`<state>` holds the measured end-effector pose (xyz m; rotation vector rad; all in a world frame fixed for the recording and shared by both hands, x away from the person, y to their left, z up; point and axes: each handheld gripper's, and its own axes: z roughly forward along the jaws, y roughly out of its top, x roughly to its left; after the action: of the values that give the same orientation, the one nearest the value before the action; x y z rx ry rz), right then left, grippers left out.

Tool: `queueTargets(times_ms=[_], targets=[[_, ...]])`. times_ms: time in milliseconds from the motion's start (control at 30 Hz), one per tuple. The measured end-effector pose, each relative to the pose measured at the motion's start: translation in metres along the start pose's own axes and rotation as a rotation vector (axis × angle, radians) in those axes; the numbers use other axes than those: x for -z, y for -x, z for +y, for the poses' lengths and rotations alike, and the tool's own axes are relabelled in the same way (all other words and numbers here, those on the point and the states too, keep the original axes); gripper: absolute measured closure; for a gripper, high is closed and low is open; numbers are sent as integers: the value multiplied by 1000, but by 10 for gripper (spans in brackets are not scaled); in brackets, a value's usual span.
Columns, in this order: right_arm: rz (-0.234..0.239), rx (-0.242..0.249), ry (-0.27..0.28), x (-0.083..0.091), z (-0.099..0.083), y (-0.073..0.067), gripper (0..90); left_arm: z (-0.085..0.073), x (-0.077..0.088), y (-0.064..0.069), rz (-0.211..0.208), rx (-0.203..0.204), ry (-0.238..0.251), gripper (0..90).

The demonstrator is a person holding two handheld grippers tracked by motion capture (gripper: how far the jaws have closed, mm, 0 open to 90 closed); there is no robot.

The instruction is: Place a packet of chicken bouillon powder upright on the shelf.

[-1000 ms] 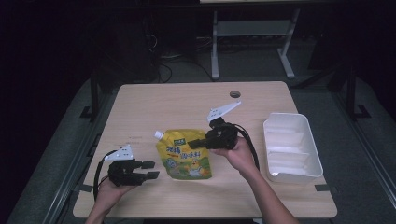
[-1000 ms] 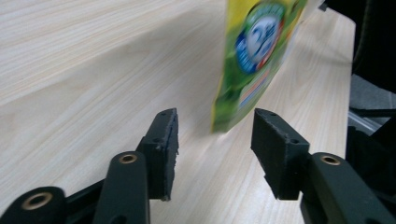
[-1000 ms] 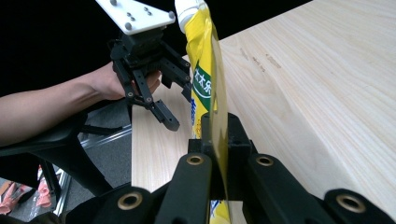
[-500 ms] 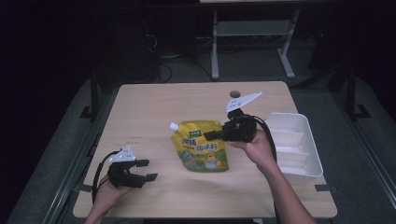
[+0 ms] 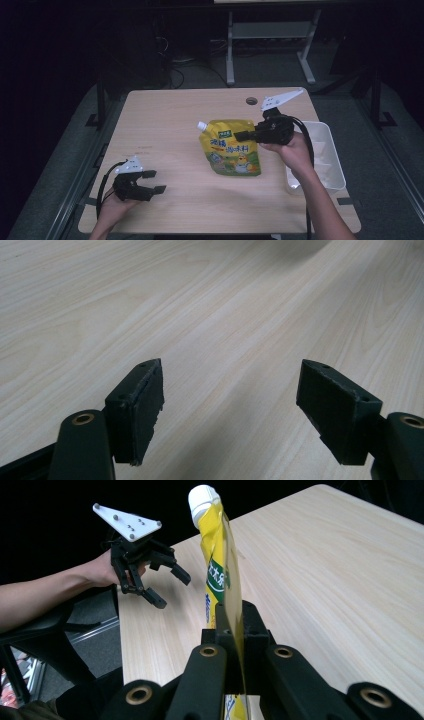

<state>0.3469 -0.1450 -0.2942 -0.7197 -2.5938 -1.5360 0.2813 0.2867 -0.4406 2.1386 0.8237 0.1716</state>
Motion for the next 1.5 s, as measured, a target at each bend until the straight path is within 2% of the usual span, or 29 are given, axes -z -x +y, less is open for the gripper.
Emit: queueTargets(times_ms=[500,633,1133,1500], targets=[[-54,-7,34,43,-1,5,896,-1,-1,0,7,-5,-5,248],[-65,-28,48,54,-4,8,896,-1,1,0,12,-2,0,246],[-124,-42,69,91,-11,13,896,-3,3,-2,19,10,12,247],[-167,-79,95,119,-23,20,896,-3,3,-2,24,11,24,247]])
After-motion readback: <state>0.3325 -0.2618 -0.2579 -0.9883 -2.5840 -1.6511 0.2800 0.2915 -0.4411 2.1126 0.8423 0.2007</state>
